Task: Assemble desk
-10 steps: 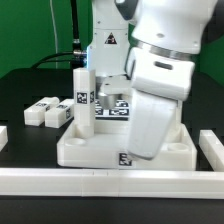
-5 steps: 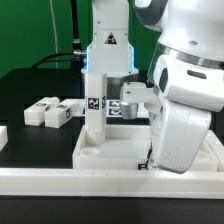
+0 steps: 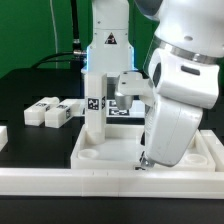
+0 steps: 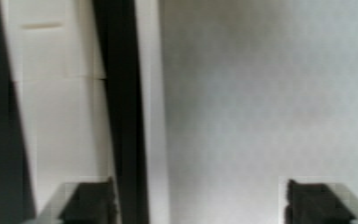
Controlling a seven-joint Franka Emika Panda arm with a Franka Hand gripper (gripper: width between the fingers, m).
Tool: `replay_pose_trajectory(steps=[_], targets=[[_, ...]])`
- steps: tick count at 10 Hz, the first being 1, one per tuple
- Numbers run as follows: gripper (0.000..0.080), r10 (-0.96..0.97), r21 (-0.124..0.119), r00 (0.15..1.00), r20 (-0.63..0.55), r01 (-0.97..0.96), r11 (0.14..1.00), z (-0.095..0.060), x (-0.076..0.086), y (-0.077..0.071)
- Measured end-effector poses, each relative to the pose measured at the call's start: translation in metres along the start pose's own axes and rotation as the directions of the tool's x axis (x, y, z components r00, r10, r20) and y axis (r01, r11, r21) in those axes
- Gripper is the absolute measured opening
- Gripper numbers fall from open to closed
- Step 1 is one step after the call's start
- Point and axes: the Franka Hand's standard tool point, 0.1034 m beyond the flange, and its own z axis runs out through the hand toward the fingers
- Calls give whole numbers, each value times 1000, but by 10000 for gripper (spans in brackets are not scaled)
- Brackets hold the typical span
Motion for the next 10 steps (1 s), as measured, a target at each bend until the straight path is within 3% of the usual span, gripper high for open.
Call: replay_pose_trajectory(steps=[1, 2, 4, 7, 8, 10], targets=[[593, 4, 1, 1000, 8, -4, 1000, -7, -7, 1], [632, 16, -9, 1000, 9, -16, 1000, -15, -16, 5], [647, 71, -58, 997, -3, -71, 996, -34, -35, 10], [649, 105, -96, 994, -4, -105, 990, -51, -46, 9], [649, 111, -83, 994, -5, -111, 990, -46, -47, 0], [649, 137, -80, 991, -6, -137, 987, -45, -48, 0]])
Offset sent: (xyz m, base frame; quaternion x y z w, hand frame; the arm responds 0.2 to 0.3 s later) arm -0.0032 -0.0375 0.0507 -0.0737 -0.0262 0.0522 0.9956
